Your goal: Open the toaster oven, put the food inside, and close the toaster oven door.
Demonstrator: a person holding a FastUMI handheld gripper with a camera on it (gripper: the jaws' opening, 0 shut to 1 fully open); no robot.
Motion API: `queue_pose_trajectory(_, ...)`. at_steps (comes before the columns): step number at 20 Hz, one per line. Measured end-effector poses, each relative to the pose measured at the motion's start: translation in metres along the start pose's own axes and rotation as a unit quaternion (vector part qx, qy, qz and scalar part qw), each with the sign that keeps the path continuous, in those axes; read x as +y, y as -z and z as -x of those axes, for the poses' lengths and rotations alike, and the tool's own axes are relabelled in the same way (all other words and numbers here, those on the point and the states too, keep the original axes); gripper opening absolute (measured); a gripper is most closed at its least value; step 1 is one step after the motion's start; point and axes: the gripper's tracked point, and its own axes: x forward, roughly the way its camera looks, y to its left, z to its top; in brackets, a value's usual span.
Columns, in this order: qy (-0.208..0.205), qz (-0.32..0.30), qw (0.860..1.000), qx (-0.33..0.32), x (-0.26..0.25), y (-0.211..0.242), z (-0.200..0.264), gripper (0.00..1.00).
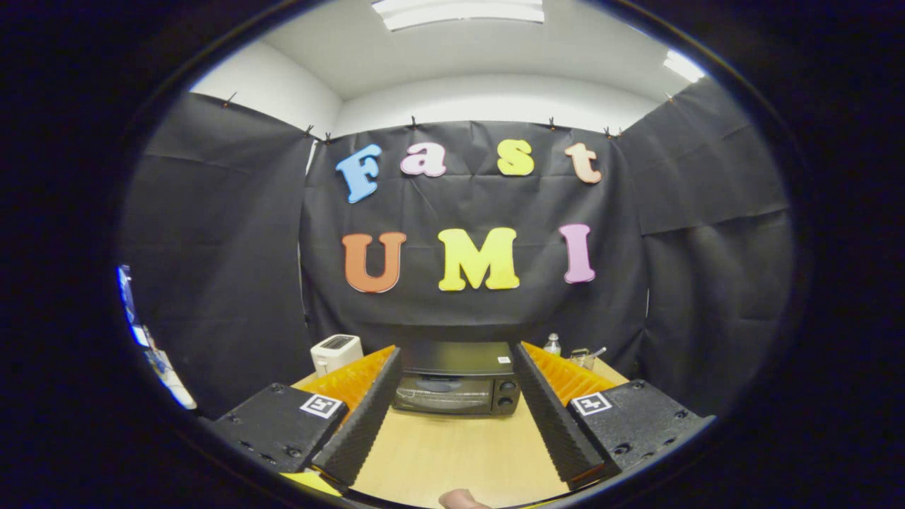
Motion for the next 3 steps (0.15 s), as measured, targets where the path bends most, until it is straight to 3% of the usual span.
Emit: queue_pose_trajectory(3,0.016,0.003,1.000,-0.003,-0.014,0.000,-0.005,1.00)
